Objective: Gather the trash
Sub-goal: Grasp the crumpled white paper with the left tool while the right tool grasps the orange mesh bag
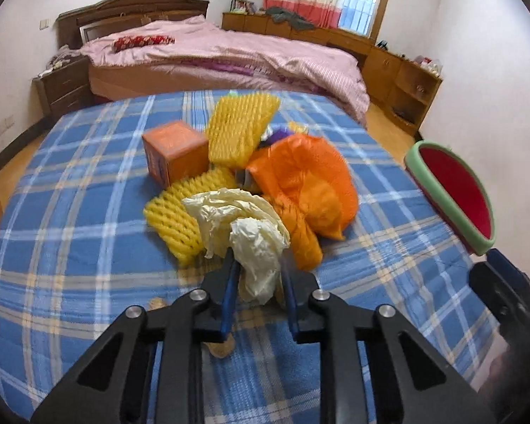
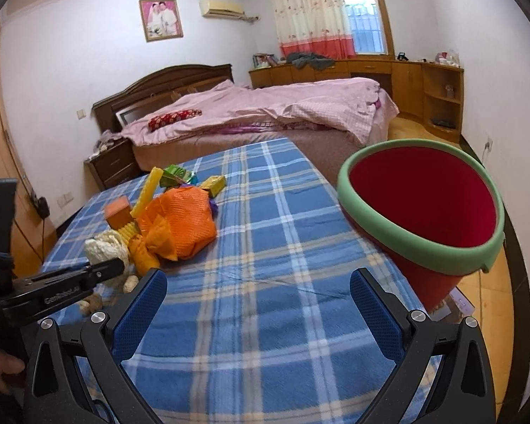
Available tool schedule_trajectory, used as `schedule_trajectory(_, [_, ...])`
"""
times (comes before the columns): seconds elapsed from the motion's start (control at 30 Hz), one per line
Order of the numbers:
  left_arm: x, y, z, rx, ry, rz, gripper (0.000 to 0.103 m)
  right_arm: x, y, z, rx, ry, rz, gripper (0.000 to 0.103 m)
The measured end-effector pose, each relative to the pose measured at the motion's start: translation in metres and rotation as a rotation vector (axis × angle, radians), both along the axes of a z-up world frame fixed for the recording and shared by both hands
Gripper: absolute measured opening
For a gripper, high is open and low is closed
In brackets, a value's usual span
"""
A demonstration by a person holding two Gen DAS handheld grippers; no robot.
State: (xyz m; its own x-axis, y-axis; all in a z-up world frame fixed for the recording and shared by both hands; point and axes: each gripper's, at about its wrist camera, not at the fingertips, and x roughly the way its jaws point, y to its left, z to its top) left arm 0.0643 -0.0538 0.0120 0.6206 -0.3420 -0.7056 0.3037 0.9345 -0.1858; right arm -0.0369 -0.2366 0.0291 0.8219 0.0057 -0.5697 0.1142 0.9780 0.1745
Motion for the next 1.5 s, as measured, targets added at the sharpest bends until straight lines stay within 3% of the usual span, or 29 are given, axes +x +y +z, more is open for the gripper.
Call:
schedule_trajectory(0.17, [0.001,0.026,0.020,-0.036,-0.067,0.036,0.023,0.018,0.017,0.010,-0.005,0.039,0.026,0.103])
schedule_trajectory(0.33, [0.012,0.055,0.022,-0.016,-0.114,0.116,0.023,0.041,0.043,0.008,-0.013,0.089,0.048,0.103])
schedule_trajectory(0.6, [0.020,0.076,0.012,-0.088,-0.103,0.133,0.023,0.080,0.081,0.000,-0.046,0.121,0.124,0.102])
schedule_trajectory(0.73, [0.023,0.080,0.010,-0.128,-0.097,0.122,0.023,0.096,0.098,-0.006,-0.058,0.141,0.177,0.097])
schedule_trajectory(0.8, [0.024,0.084,0.008,-0.147,-0.091,0.121,0.023,0.101,0.107,-0.009,-0.080,0.156,0.196,0.083])
schedule_trajectory(0.83, [0.024,0.086,0.008,-0.158,-0.086,0.122,0.023,0.105,0.111,-0.012,-0.094,0.177,0.203,0.068])
schedule_trajectory(1.03, [0.025,0.089,0.006,-0.179,-0.077,0.117,0.023,0.114,0.114,-0.029,-0.091,0.260,0.203,0.062])
schedule_trajectory(1.23, [0.028,0.090,0.003,-0.173,-0.067,0.138,0.024,0.110,0.114,-0.030,-0.059,0.269,0.234,0.034])
schedule_trajectory(1.5, [0.019,0.078,0.014,-0.109,-0.109,0.139,0.023,0.083,0.106,-0.003,-0.011,0.174,0.257,0.032])
